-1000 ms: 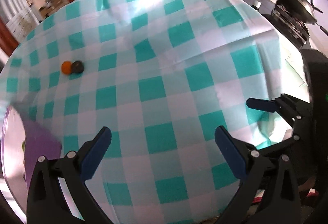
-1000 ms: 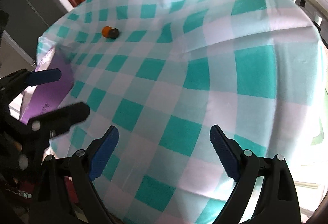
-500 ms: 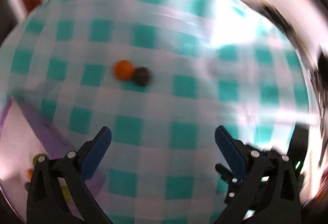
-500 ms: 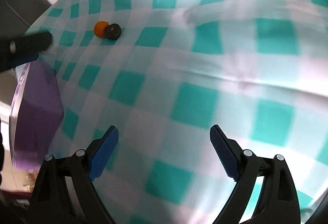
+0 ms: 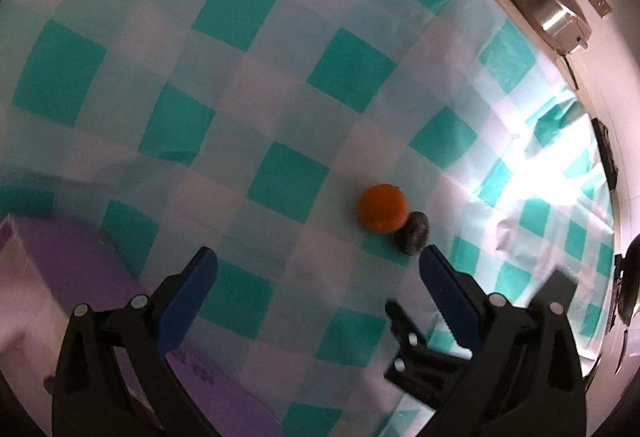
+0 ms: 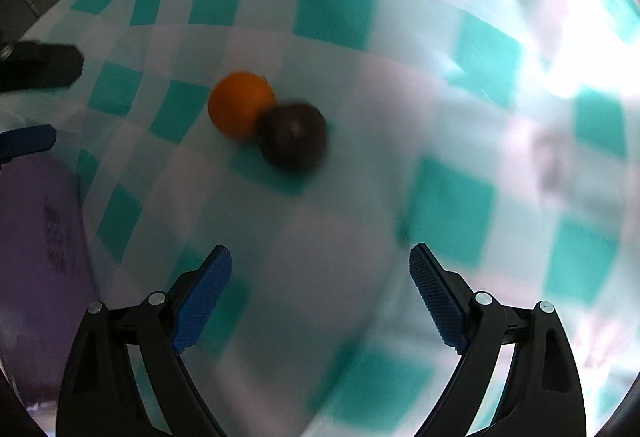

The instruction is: Organize fruits

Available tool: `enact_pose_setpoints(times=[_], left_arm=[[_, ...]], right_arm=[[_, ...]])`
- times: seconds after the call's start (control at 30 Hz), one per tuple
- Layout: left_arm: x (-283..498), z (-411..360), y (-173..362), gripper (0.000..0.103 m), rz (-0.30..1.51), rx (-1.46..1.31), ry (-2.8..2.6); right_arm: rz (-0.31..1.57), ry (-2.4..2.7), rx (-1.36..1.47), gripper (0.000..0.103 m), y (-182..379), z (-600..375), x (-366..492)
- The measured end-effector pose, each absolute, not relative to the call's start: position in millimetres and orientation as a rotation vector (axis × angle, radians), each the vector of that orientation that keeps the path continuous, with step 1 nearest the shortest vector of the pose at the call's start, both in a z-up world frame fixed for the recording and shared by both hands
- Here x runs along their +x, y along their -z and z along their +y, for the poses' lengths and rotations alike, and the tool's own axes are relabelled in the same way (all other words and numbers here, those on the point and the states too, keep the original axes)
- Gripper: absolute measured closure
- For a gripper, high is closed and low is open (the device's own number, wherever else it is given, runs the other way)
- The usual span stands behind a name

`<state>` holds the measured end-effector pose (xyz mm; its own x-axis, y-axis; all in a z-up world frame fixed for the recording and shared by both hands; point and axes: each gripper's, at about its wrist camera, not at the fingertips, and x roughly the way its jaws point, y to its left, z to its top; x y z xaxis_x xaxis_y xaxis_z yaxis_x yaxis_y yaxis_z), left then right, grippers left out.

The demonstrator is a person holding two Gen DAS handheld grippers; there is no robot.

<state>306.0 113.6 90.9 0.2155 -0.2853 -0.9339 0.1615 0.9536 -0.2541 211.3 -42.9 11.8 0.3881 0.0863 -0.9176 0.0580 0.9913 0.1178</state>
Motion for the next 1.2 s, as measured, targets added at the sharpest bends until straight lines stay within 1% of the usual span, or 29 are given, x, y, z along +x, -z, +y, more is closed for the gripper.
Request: enact_pose_setpoints(times=[0.1, 0.17, 0.23, 0.27, 0.3, 0.37, 0.4, 0.63, 0.73, 0.77, 0.8, 0.83, 0.87, 0.9, 0.93, 1.0, 1.1, 1.13, 1.17, 1.2], left_arm=[[314, 112, -86, 0.002, 1.328, -0.071, 0.325], [318, 109, -84, 0.002, 1.339, -0.039, 0.336], [322, 106, -81, 0.002, 1.345, -0.013, 0.346], [323, 103, -79, 0.002, 1.350, -0.003, 0.351], [325, 101, -77, 0.002, 1.356, 0.006, 0.359], [327, 94, -74, 0.002, 1.364, 0.012, 0.376], [329, 88, -70, 0.002, 1.370, 0.037, 0.377], [336, 36, -40, 0.002, 1.423, 0.099, 0.414], [335, 10, -21, 0.002, 1.414, 0.202, 0.384], [334, 3, -15, 0.004, 1.409, 0.246, 0.368], [333, -2, -9, 0.011, 1.412, 0.274, 0.356], [330, -7, -5, 0.025, 1.402, 0.299, 0.345], [325, -10, -9, 0.047, 1.362, 0.303, 0.357], [320, -13, -12, 0.060, 1.342, 0.311, 0.371], [316, -16, -15, 0.064, 1.346, 0.319, 0.375], [304, -14, -20, 0.064, 1.375, 0.276, 0.402], [279, -17, -32, 0.067, 1.338, 0.325, 0.409], [265, -17, -39, 0.075, 1.329, 0.325, 0.418], [255, -16, -43, 0.087, 1.330, 0.316, 0.424], [245, -15, -47, 0.087, 1.337, 0.303, 0.428]], right_arm=[[1.143, -0.056, 0.029, 0.016, -10, -34, 237], [1.124, -0.097, -0.023, 0.020, -9, -29, 251], [1.104, -0.134, -0.070, 0.032, -9, -23, 259], [1.082, -0.158, -0.090, 0.039, -11, -21, 259], [1.082, -0.168, -0.076, 0.050, -11, -22, 258], [1.077, -0.143, -0.050, 0.061, -13, -26, 254], [1.078, -0.128, -0.034, 0.063, -13, -30, 249], [1.060, 0.031, 0.138, 0.063, -15, -75, 176], [1.068, 0.060, 0.190, 0.063, -16, -86, 147], [1.068, 0.063, 0.199, 0.063, -16, -88, 140], [1.068, 0.066, 0.205, 0.063, -17, -90, 135], [1.067, 0.069, 0.213, 0.063, -18, -92, 130], [1.064, 0.069, 0.219, 0.063, -19, -93, 125], [1.059, 0.070, 0.224, 0.063, -21, -95, 120], [1.055, 0.071, 0.229, 0.063, -22, -94, 119], [1.047, 0.069, 0.248, 0.063, -24, -98, 110], [1.032, 0.047, 0.254, 0.063, -29, -108, 89], [1.030, 0.031, 0.258, 0.063, -31, -108, 80], [1.030, 0.020, 0.261, 0.063, -32, -109, 76], [1.032, 0.006, 0.262, 0.063, -33, -115, 63]])
